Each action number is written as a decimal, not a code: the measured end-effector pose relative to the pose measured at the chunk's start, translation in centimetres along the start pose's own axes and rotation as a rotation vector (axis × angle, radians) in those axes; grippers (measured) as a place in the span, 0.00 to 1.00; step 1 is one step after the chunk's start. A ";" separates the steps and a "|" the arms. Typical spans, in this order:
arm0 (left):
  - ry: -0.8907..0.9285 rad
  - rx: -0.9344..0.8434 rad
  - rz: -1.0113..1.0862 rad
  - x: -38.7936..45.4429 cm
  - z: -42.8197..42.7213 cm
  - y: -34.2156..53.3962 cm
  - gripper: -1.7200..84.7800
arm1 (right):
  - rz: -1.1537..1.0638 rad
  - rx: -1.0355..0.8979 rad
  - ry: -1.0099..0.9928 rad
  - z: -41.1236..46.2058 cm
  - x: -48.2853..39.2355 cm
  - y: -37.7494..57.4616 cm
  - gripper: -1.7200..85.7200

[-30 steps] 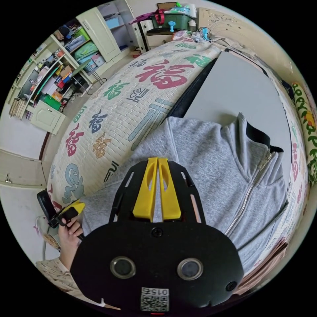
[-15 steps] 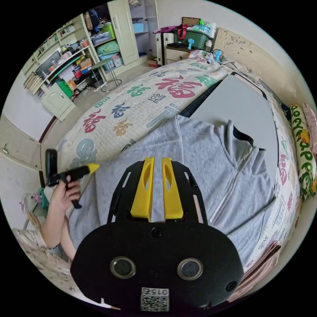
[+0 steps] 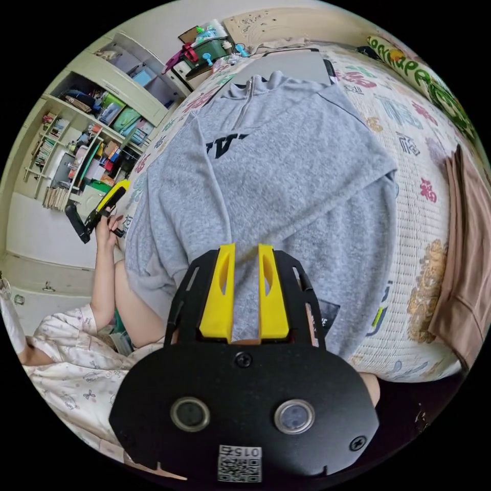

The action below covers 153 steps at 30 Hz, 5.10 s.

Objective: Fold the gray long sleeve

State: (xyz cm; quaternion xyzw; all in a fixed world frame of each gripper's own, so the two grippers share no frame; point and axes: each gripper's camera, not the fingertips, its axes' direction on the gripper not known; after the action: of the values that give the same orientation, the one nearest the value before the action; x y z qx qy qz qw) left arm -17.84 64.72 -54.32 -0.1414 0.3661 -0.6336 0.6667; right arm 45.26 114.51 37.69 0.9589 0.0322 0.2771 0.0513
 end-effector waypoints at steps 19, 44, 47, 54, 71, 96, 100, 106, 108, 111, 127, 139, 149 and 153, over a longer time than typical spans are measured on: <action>0.641 -0.280 0.633 46.5 4.7 -15.6 0.12 | -0.025 -0.001 -0.200 -7.2 2.1 3.6 0.15; 0.842 -0.375 0.393 32.4 13.7 -16.5 0.05 | -0.280 -0.133 -0.091 -7.4 -2.2 17.3 0.04; 0.975 -0.352 0.284 24.7 15.0 -18.0 0.04 | -0.262 -0.121 -0.070 -10.2 -1.5 18.0 0.03; 0.876 -0.146 0.109 6.5 14.5 -21.0 0.03 | 0.046 0.290 -0.078 -23.1 -2.5 18.9 0.02; 0.980 -0.086 -0.196 -3.9 18.2 -0.7 0.01 | -0.167 1.056 -0.660 -41.7 -23.8 49.7 0.01; 0.537 -0.120 0.000 -8.8 32.0 -20.6 0.15 | -0.320 0.642 -0.048 -16.5 -7.8 17.7 0.08; 0.453 -0.194 0.042 -7.3 40.8 -27.5 0.17 | -0.207 0.397 0.042 -6.4 -1.0 5.2 0.12; 0.390 -0.345 0.059 -4.9 51.4 -31.4 0.18 | -0.194 0.275 0.144 0.5 1.8 -6.0 0.17; 0.401 -0.349 0.067 -3.8 53.0 -31.6 0.18 | -0.230 0.248 0.162 1.5 1.5 -8.3 0.17; 0.405 -0.349 0.059 -1.9 54.8 -32.1 0.16 | -0.274 0.153 0.190 3.7 1.0 -11.8 0.16; 0.471 -0.006 0.258 5.0 22.0 -26.7 0.02 | -0.556 0.396 0.160 -19.0 -6.6 3.0 0.05; 0.730 -0.196 -0.002 13.0 1.4 17.2 0.02 | -0.446 0.172 -0.056 -17.7 -5.5 35.1 0.05; 0.677 -0.108 -0.072 12.4 -3.7 18.8 0.02 | -0.427 0.198 0.061 -24.9 -7.6 29.9 0.06; 0.645 -0.315 -0.176 11.7 1.3 22.6 0.02 | -0.258 0.159 -0.091 -24.1 -2.7 27.2 0.08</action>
State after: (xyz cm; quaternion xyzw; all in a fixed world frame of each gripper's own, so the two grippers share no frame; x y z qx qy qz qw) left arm -1.03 56.80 -71.81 -0.0664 0.6368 -0.6365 0.4299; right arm 30.99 89.20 59.64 0.9594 0.1748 0.2209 0.0120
